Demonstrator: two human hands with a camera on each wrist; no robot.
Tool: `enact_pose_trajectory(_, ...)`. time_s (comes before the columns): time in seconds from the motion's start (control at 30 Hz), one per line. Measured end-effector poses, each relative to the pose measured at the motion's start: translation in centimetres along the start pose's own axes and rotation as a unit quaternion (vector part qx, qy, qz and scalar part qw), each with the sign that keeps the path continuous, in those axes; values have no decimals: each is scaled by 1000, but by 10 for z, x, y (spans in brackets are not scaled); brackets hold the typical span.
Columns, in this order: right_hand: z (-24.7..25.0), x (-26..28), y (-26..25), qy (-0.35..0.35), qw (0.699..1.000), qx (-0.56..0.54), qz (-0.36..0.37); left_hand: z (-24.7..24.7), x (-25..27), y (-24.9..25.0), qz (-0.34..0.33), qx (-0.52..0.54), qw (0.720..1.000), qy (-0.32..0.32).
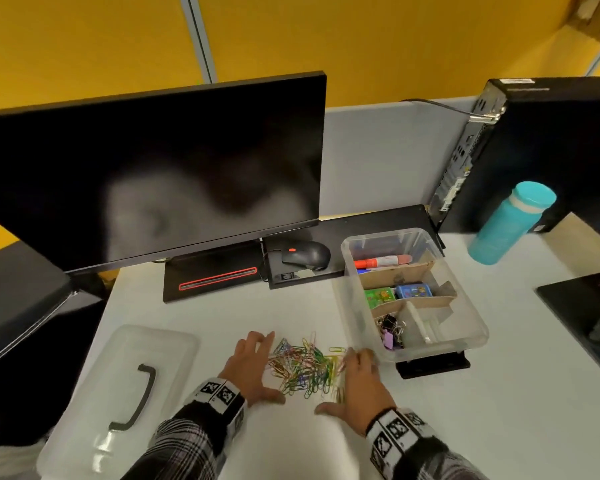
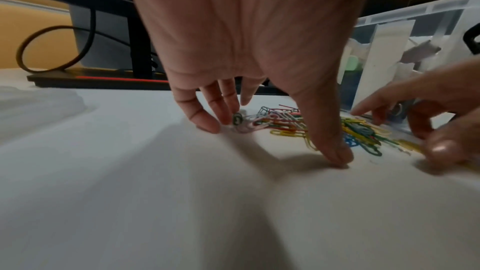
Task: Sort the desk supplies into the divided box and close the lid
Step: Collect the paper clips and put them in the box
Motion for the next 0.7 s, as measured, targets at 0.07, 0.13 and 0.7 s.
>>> enact_pose_trajectory(0.07,-7,-15,-6,-9,1000,-8,-21,-3,-2,3,-19,28,999,6)
enact_pose_trajectory(0.13,-9,-25,-18,-12,1000,-8,-15,-5,-4,9,-42,57,997,16)
enact_pose_trajectory(0.7,-7,-36,-50,48,995,19,90,1,-7,20,-138,22,989,49)
Point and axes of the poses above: each hand's wrist, its own x-axis away from the middle knuckle, its own z-axis out of the back of the hand, y = z × x, the point moved 8 cm from there along -x, towards the middle knuckle, and after that the axes turned 9 degrees about x, right-handed, at the moved point
